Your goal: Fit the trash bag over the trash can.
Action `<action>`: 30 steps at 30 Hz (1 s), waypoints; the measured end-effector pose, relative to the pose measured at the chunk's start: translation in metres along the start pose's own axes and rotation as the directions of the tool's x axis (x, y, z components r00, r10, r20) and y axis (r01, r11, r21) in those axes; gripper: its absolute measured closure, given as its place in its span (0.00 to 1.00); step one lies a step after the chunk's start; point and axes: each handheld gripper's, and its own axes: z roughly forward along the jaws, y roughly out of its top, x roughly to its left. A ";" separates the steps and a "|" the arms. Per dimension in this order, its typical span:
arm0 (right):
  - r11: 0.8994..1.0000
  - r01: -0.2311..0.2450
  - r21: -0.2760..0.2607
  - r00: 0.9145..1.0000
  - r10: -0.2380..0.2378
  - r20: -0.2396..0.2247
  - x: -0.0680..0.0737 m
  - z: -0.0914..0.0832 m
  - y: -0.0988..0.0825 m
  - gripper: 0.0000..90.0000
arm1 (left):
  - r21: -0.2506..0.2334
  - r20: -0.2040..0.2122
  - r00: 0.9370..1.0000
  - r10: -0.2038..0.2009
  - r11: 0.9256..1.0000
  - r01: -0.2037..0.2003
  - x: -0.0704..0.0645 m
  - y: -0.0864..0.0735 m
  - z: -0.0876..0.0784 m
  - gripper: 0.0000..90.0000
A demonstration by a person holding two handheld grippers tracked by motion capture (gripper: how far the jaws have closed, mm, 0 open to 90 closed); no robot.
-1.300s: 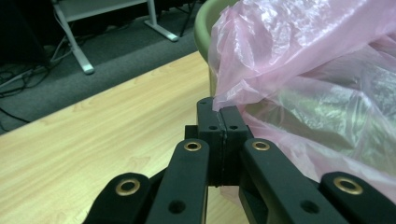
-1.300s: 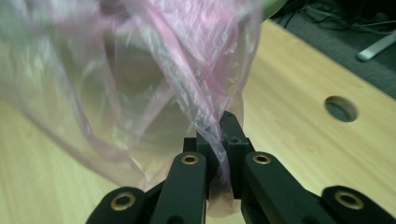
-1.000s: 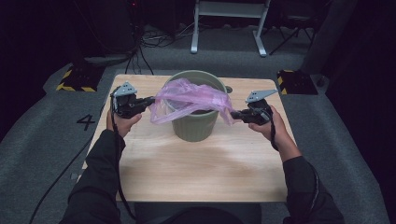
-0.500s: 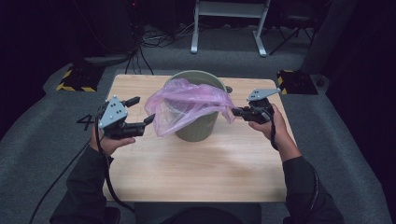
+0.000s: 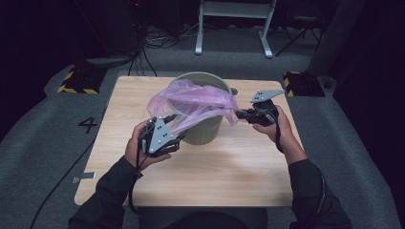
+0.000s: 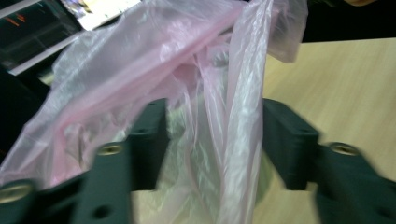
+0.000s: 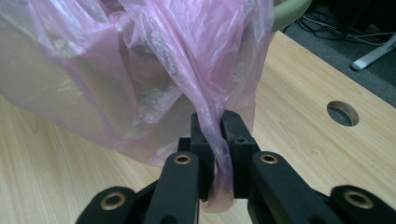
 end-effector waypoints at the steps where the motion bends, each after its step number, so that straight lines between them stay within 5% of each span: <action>1: 1.000 -0.001 0.000 1.000 0.001 0.000 0.000 0.000 0.000 0.94 | 0.003 -0.010 1.000 -0.002 1.000 0.002 0.001 0.000 0.002 0.61; 9: 1.000 -0.005 -0.002 1.000 0.005 0.002 -0.001 0.001 -0.002 0.94 | 0.029 0.041 0.999 0.017 0.999 -0.018 0.009 -0.005 0.011 0.99; 20: 0.999 -0.032 0.011 0.999 0.032 0.013 -0.007 0.004 -0.007 0.91 | 0.101 0.166 0.985 0.054 0.992 -0.072 0.005 -0.027 0.019 1.00; 22: 1.000 -0.011 0.013 1.000 0.010 0.017 -0.007 0.004 -0.007 0.82 | 0.102 0.169 0.985 0.046 0.993 -0.064 0.006 -0.029 0.020 1.00; 24: 1.000 0.006 0.010 0.999 -0.007 0.032 -0.005 0.003 -0.006 0.59 | 0.102 0.170 0.985 0.040 0.993 -0.058 0.006 -0.030 0.020 1.00; 25: 1.000 0.006 0.010 0.999 -0.007 0.032 -0.005 0.003 -0.006 0.59 | 0.100 0.170 0.985 0.037 0.993 -0.055 0.007 -0.030 0.020 1.00; 27: 0.998 0.049 -0.030 0.997 -0.047 0.066 0.001 -0.005 -0.002 0.34 | 0.100 0.174 0.984 0.036 0.994 -0.054 0.008 -0.029 0.021 1.00; 30: 0.994 0.094 -0.060 0.990 -0.086 0.113 0.009 -0.012 0.002 0.25 | 0.103 0.173 0.984 0.033 0.993 -0.052 0.007 -0.029 0.022 1.00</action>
